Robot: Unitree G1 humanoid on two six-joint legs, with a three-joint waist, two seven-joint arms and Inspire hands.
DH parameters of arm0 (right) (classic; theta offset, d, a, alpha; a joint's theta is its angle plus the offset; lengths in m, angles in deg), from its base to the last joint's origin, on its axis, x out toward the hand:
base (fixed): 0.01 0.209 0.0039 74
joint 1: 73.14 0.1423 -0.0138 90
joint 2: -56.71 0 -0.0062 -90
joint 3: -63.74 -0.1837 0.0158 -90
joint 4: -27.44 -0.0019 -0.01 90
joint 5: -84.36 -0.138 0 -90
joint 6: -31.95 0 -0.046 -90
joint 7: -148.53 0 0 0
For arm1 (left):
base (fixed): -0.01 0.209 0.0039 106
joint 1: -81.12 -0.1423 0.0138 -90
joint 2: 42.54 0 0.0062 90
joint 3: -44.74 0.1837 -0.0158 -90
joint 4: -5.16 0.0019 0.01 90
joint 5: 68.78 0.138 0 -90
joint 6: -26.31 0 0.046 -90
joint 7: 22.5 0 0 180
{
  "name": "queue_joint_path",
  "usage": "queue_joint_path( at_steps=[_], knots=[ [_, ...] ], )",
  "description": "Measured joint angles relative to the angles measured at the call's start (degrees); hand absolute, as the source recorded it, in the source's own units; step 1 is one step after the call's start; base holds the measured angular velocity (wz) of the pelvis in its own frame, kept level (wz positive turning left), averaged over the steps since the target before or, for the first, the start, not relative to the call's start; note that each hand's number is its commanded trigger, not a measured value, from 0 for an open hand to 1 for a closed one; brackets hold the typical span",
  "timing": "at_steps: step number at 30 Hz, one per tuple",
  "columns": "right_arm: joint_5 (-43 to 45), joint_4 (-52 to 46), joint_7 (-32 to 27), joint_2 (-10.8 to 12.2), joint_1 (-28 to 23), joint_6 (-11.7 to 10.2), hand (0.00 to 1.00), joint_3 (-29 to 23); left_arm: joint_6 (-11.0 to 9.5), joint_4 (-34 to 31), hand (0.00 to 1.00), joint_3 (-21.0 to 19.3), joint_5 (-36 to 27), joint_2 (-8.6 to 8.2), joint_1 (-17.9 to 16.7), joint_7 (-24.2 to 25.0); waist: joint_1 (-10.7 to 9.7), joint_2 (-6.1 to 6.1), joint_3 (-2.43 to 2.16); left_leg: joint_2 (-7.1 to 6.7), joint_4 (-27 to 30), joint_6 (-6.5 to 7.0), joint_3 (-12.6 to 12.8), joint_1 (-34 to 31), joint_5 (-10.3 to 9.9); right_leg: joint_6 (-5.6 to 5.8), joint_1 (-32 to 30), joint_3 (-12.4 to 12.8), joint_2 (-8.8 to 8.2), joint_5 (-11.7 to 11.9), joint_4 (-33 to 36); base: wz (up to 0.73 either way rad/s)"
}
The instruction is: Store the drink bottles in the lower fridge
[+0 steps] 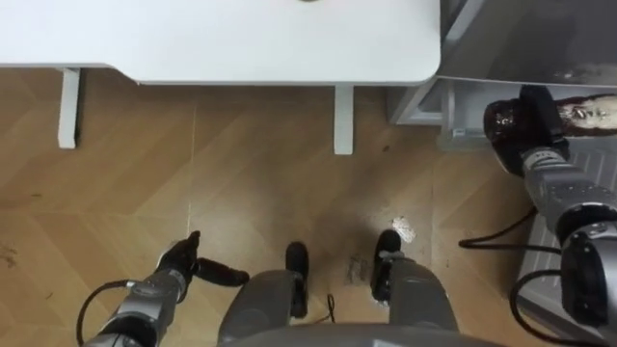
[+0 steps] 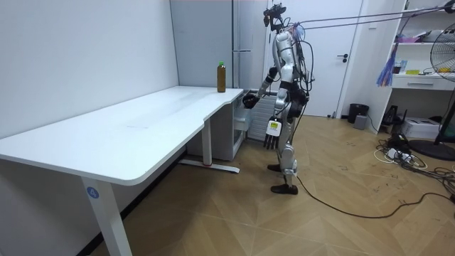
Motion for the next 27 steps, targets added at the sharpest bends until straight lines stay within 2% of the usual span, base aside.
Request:
queue_joint_path(
  at_steps=[3, 7, 13, 15, 16, 17, 20, 27],
  knots=[
    [-0.3, 0.0, -0.5, -0.1, 0.4, 0.0, 1.00, 0.0, 0.0, 0.1, 0.00, 1.4, -0.7, 0.16, 0.4, 0.0, 0.1, -0.13, 0.08, -0.61, 0.1, 0.39, 0.0, -1.1, 0.4, 0.22, -1.2, 0.0, -0.69, 0.1, 0.4, 0.06],
    [-0.2, 0.1, -0.9, -1.0, 1.0, 1.2, 1.00, 0.2, 0.0, 0.2, 0.00, 2.8, -4.3, 0.44, 0.7, 0.1, 0.1, -0.09, 0.06, -1.41, 0.8, 0.94, 0.0, -3.0, 0.8, 0.52, -2.9, -0.4, -1.98, 0.2, 1.4, 0.08],
    [-0.2, 0.1, -1.9, -2.9, 4.3, 1.2, 1.00, 0.3, 0.1, 0.1, 0.00, 5.1, -6.1, 1.42, 0.8, 0.0, 1.0, -0.11, 0.07, -2.14, 1.0, 1.59, 1.1, -5.5, 1.2, 0.87, -6.5, 1.1, -2.49, 0.8, 2.4, -0.03],
    [-0.1, 0.1, -2.2, -3.8, 5.1, 1.2, 0.69, 0.3, 0.1, 0.0, 0.00, 5.3, -6.1, 1.47, 0.8, 0.0, 1.6, -0.10, 0.06, -2.16, 1.2, 1.66, 1.4, -6.1, 1.3, 0.83, -7.1, 1.2, -2.56, 0.9, 2.4, -0.06],
    [-0.1, 0.1, -2.2, -4.3, 5.5, 1.2, 0.48, 0.3, 0.2, 0.0, 0.00, 5.4, -6.1, 1.53, 0.8, 0.1, 1.7, -0.10, 0.06, -2.15, 1.4, 1.66, 1.4, -6.5, 1.3, 0.83, -7.4, 1.2, -2.56, 1.0, 2.4, 0.00],
    [-0.1, 0.1, -2.3, -4.7, 6.1, 1.2, 0.00, 0.3, 0.2, 0.0, 0.00, 5.3, -6.1, 1.60, 0.8, 0.2, 1.7, -0.13, 0.07, -2.17, 1.5, 1.66, 1.5, -6.9, 1.3, 0.86, -7.8, 1.4, -2.57, 1.1, 2.6, 0.00],
    [-0.2, 0.1, -3.0, -5.6, 7.5, 1.2, 0.00, 0.7, 0.6, 0.1, 0.00, 5.3, -6.1, 1.74, 0.8, 0.9, 1.9, -0.17, 0.09, -2.37, 1.6, 1.73, 2.1, -7.0, 1.3, 0.90, -8.4, 1.6, -2.87, 1.1, 3.2, -0.04],
    [0.1, 0.2, -4.3, -5.8, 7.8, 1.8, 0.00, 0.7, 1.0, 0.1, 0.00, 5.3, -6.3, 1.97, 0.5, 1.0, 1.8, -0.27, 0.16, -2.35, 1.6, 1.74, 2.1, -7.0, 1.3, 0.89, -8.4, 1.4, -2.98, 1.1, 3.3, 0.00]
  ],
)
